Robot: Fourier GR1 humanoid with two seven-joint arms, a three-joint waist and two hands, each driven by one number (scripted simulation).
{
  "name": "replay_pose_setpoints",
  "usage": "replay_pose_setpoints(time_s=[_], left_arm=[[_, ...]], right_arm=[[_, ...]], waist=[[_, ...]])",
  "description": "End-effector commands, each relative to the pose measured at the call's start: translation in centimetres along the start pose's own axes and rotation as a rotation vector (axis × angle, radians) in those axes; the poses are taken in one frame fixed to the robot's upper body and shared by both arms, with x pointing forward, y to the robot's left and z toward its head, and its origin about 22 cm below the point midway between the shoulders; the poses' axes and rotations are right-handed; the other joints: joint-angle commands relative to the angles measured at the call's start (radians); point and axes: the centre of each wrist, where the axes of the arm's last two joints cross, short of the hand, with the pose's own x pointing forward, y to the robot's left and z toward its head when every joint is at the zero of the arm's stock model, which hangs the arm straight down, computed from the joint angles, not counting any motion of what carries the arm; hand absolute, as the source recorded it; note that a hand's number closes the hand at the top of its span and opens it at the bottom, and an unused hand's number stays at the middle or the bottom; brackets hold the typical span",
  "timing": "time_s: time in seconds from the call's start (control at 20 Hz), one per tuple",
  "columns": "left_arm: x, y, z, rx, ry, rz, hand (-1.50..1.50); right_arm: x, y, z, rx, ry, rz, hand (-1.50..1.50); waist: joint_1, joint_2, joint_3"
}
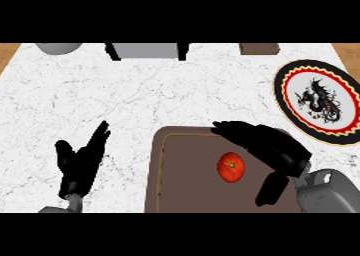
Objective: Pick the tomato from the tray and place it in the plate
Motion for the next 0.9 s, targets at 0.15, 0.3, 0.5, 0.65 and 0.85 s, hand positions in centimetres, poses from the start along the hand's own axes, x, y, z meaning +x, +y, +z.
replay_pose_setpoints(time_s=[0.15, 0.3, 0.5, 0.65, 0.85], left_arm=[[0.9, 0.6, 1.2, -0.030, 0.041, 0.015, 0.00], [0.5, 0.9, -0.7, 0.005, 0.035, 0.006, 0.00], [-1.6, 1.0, -0.6, -0.006, 0.042, 0.008, 0.00], [-0.4, -0.1, 0.1, -0.003, 0.019, 0.002, 0.00], [0.3, 1.4, -0.4, -0.013, 0.037, 0.017, 0.00]], right_arm=[[2.0, 2.7, -0.9, -0.015, 0.063, 0.084, -1.50], [0.6, 1.5, -0.8, -0.012, 0.072, 0.093, -1.50], [1.8, 2.4, -2.3, -0.002, 0.081, 0.093, -1.50], [1.3, 3.9, -4.3, 0.041, 0.077, 0.114, -1.50], [0.3, 4.2, -3.4, 0.078, 0.090, 0.124, -1.50]], waist=[[0.000, 0.002, -0.003], [-0.001, 0.003, -0.003], [-0.001, 0.003, -0.004], [0.003, 0.003, -0.003], [0.000, 0.003, -0.003]])
